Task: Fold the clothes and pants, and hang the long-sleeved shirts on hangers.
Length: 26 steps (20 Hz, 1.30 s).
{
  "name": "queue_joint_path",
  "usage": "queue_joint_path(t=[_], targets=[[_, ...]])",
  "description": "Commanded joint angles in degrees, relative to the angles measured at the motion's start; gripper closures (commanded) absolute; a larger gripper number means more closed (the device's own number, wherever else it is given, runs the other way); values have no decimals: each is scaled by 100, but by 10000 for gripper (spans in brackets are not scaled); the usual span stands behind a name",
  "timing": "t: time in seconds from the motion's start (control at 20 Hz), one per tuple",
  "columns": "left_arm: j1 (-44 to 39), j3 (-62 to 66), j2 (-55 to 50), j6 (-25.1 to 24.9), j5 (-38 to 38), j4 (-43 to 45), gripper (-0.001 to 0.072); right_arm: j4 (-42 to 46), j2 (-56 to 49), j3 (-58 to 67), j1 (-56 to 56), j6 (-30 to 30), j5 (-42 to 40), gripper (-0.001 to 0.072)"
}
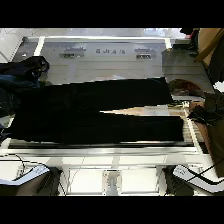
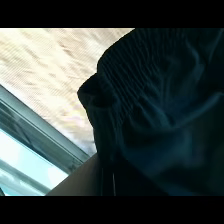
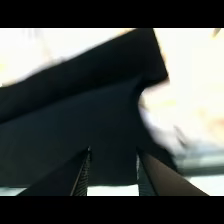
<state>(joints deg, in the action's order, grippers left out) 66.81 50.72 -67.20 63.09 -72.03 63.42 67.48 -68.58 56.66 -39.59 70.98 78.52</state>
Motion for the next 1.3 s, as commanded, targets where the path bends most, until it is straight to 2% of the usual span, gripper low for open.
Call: queue_joint_path(t=[0.0, 0.2, 0.25, 0.3, 0.35, 0.4, 0.5, 0.65, 0.8, 0.9, 1.05, 1.25], targets=[[7, -2, 2, -2, -98, 90, 693, -157, -39, -98, 4, 101, -789, 383], [7, 0, 4, -2, -184, 81, 692, 903, -17, -155, -39, 98, -142, 384], [7, 0, 20, 22, -203, -28, 681, 920, 31, -278, -131, 94, -90, 383], [7, 2, 66, 20, -205, -286, 512, 872, 114, -457, -258, 70, -107, 383], [7, 4, 153, 17, -201, -658, 205, 850, 190, -623, -367, 20, -118, 383], [9, 20, 282, 17, -199, -1128, 59, 837, 262, -767, -470, -20, -109, 383], [9, 177, 581, 20, -199, -1596, 60, 826, 398, -883, -638, -142, -31, 383], [313, 546, 1088, 22, -125, -1067, 61, 796, 704, -879, -881, -269, 109, 383], [1169, 529, 1233, 979, 127, -754, 62, 664, 1093, -879, -1005, -319, 164, 383], [1569, 389, 942, 1176, 35, -240, 62, 584, 1298, -879, -1005, -317, 190, 383], [1759, -63, 485, 1034, 63, 190, 65, 363, 1569, -896, -1005, -317, 284, 383], [1757, -503, -59, 175, 245, -595, 85, -9, 2188, -1110, -1008, -417, 260, 383]])
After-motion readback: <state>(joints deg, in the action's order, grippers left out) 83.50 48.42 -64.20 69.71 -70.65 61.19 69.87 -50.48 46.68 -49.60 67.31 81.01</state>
